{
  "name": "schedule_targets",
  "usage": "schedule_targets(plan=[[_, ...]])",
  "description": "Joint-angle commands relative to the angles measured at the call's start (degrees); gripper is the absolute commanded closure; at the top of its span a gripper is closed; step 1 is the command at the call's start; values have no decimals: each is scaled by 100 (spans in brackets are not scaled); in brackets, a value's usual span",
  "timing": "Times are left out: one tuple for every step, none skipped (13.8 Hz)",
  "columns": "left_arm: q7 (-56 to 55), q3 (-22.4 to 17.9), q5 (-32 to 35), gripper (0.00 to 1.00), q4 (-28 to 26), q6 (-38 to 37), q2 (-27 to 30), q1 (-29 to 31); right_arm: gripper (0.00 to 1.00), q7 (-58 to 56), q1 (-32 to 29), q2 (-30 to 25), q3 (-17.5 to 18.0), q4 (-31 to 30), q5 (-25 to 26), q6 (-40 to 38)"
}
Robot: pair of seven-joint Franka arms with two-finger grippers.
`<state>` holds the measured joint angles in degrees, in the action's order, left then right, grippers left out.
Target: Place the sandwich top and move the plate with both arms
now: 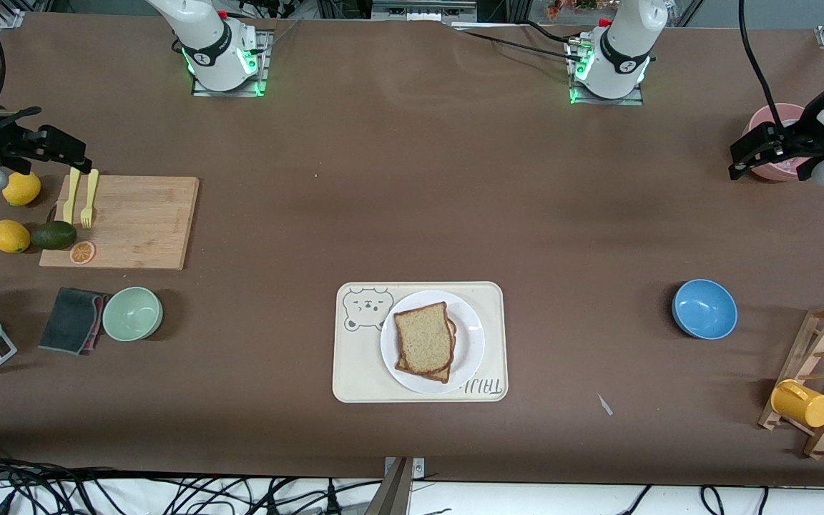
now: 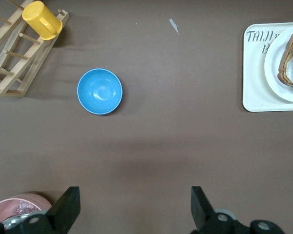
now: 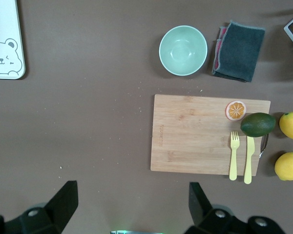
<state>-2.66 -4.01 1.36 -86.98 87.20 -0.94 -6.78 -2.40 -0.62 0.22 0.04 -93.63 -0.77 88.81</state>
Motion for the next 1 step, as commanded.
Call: schedule_targets(plan=[[20,-74,198,0,23,-80,24,-86,0,-68,-17,-22,22,64,-11,-56]])
